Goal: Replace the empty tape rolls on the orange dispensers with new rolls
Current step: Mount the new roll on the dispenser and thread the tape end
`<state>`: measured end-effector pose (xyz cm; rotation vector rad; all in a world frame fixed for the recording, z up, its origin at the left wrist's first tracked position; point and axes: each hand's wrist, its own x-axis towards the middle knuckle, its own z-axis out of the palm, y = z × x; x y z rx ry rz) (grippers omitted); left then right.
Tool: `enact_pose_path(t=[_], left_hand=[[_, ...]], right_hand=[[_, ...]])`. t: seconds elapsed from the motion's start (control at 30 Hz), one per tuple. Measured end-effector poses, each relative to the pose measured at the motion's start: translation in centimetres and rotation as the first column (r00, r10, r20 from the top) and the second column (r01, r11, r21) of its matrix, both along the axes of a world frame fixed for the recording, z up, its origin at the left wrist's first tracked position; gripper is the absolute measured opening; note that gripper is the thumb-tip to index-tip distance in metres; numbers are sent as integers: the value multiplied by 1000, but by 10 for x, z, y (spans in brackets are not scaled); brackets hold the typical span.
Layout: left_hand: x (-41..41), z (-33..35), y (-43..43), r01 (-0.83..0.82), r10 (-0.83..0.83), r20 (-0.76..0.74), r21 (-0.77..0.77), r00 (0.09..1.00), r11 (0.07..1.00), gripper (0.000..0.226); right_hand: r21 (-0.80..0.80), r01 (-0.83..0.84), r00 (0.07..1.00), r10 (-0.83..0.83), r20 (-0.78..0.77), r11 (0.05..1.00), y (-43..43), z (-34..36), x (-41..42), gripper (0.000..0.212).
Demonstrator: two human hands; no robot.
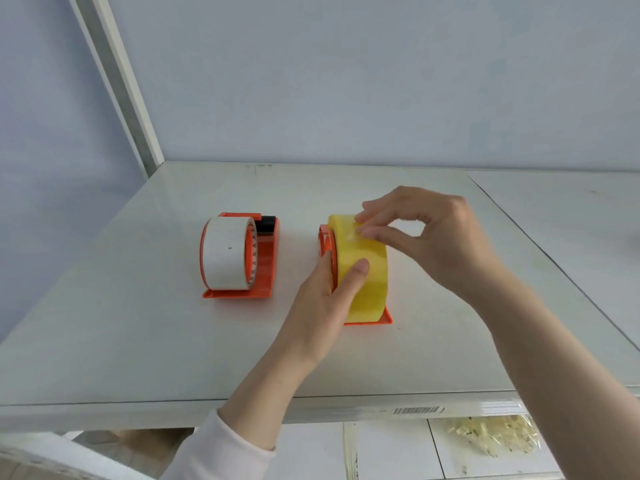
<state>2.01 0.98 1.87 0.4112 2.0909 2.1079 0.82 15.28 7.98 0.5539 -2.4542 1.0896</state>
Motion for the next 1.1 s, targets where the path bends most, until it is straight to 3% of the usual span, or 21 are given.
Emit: enact_pose_path(t=[0.1, 0.17, 0.3, 0.4, 0.5, 0.57, 0.63, 0.7, 0.77, 0.8, 0.87, 0.93, 1.0, 1.03, 1.1], left_hand=[[-3, 9, 1, 18, -22, 105, 38, 994, 999, 54], [-6, 12, 1, 21, -24, 139, 24, 990, 999, 46], [-1, 13, 0, 27, -44, 157, 107, 987, 994, 32], [3, 11, 0, 9, -27, 134, 130, 991, 991, 24], [3, 12, 0, 34, -51, 125, 137, 991, 990, 24], [2, 12, 0, 41, -58, 123, 140, 991, 989, 26], [2, 12, 0, 39, -56, 119, 146, 991, 989, 28], [2, 12, 0, 38, -55, 116, 145, 992, 989, 30], [2, 12, 1, 38, -58, 130, 155, 990, 987, 32], [2, 13, 1, 36, -59, 142, 160, 988, 986, 33], [2, 15, 1, 37, -64, 159, 166, 985, 985, 33], [2, 16, 0, 50, -79, 169, 166, 982, 985, 34], [2, 17, -1, 63, -93, 180, 164, 979, 984, 32], [2, 17, -2, 69, -98, 181, 160, 979, 985, 32], [2, 17, -2, 75, -104, 186, 155, 977, 985, 31]], right_hand=[[-309, 24, 978, 42, 206, 951, -6, 12, -15, 16], [-456, 90, 940, 76, 332, 885, -5, 20, -30, 20], [-638, 325, 829, 115, 547, 698, 9, 23, -64, 22], [-671, 508, 719, 163, 676, 540, 19, 7, -86, 24], [-676, 573, 640, 263, 722, 463, 26, -9, -92, 29], [-751, 565, 641, 392, 660, 341, 32, -13, -92, 36], [-804, 535, 648, 485, 588, 259, 37, -15, -88, 56], [-802, 488, 648, 472, 598, 345, 34, -16, -80, 78], [-719, 402, 657, 368, 658, 568, 25, -14, -70, 91], [-626, 331, 670, 291, 683, 706, 19, -12, -65, 88], [-383, 162, 723, 155, 674, 910, 9, -6, -59, 60], [-230, 104, 761, 71, 645, 968, 4, -1, -56, 34], [-210, 140, 774, 25, 632, 968, 3, -1, -58, 26], [-190, 168, 781, -13, 625, 967, 3, -2, -59, 30], [-50, 239, 774, -160, 612, 970, 5, -3, -61, 56]])
